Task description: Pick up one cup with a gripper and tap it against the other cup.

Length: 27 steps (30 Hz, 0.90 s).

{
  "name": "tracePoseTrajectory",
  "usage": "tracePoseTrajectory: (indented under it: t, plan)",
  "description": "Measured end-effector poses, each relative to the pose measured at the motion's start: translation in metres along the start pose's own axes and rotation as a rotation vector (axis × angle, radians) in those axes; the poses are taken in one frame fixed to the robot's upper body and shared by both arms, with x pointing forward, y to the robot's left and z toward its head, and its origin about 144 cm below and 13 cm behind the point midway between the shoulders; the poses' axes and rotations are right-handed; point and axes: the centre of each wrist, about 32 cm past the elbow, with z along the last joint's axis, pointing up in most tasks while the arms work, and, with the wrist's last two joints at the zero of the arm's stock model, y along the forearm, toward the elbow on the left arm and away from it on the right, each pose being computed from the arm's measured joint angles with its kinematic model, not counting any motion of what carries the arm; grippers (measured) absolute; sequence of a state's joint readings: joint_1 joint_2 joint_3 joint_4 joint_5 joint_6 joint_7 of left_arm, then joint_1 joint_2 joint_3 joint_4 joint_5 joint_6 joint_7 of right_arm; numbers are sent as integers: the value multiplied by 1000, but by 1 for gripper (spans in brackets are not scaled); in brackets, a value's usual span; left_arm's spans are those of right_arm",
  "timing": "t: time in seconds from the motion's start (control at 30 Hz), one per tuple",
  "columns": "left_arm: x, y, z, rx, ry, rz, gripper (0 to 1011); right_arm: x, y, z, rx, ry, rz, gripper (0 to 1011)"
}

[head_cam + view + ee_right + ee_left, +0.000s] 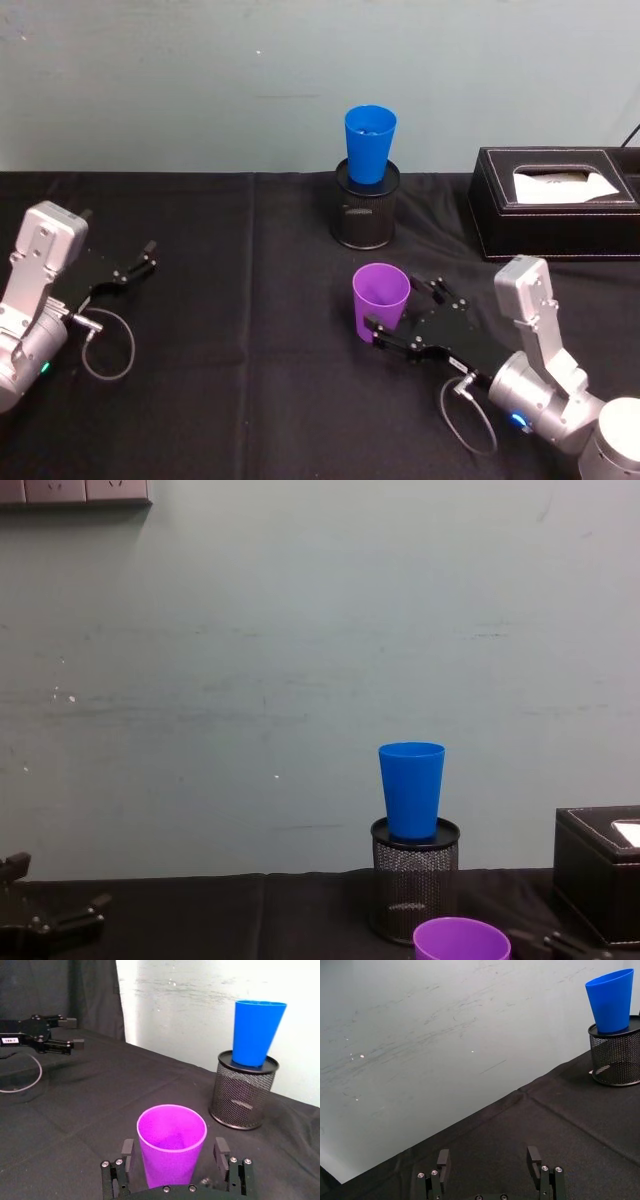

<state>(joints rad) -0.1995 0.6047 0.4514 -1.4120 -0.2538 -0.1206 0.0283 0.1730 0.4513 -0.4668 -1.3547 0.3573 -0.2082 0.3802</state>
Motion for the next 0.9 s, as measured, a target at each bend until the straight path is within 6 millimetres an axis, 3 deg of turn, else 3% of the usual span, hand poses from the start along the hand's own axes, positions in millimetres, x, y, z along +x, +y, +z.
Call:
tracePoseTrajectory:
  t: [0.5,0.9]
  plan:
    - [0,0,0,0,0,0,1000,3,25,2,15,8,17,1004]
    - [0,0,0,0,0,0,1000,2,31,0,13,32,16,1004]
